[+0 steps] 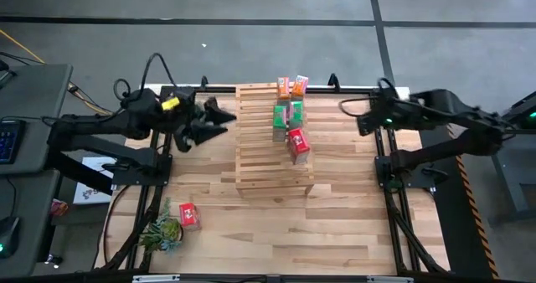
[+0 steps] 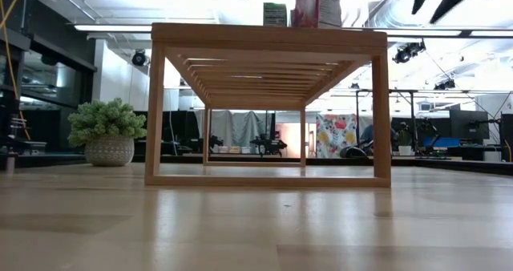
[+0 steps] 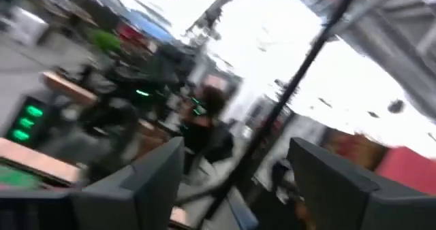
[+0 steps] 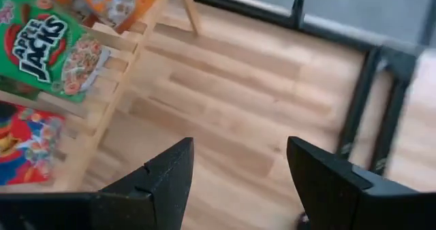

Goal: Stack cereal on shelf
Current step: Put the red cereal box on the shelf aligned with the other red cereal box

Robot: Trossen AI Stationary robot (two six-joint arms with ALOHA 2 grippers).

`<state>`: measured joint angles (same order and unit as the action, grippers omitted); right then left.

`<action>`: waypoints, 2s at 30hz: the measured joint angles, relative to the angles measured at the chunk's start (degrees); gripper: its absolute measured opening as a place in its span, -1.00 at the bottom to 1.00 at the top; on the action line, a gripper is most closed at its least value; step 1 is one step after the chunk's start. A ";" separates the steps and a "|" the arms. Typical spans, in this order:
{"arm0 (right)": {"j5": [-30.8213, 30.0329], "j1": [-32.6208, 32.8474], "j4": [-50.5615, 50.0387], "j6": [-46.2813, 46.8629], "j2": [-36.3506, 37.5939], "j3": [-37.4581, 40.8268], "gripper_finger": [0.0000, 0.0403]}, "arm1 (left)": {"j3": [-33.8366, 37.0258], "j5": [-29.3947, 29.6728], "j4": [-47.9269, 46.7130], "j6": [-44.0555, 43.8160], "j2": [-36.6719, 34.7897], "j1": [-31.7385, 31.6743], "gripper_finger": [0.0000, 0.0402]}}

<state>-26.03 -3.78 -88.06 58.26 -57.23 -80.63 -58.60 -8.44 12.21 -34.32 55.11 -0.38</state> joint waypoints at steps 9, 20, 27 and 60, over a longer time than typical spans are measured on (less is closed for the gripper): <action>2.08 1.23 13.91 3.22 15.72 14.41 0.14 | -31.54 4.22 -56.24 6.10 15.38 15.69 0.42; 2.35 1.25 16.16 -0.88 16.30 15.29 0.14 | -38.89 3.20 -98.64 19.61 30.37 38.73 0.42; -0.40 1.23 16.14 0.37 15.65 15.29 0.14 | -27.44 5.89 -92.94 35.31 31.13 46.74 0.42; -3.53 1.14 15.92 3.40 12.92 15.29 0.14 | 4.70 8.80 -66.88 61.00 18.80 44.47 0.42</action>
<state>-29.56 -2.63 -72.14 61.66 -44.31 -65.34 -53.90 0.35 -54.67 26.68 73.91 44.10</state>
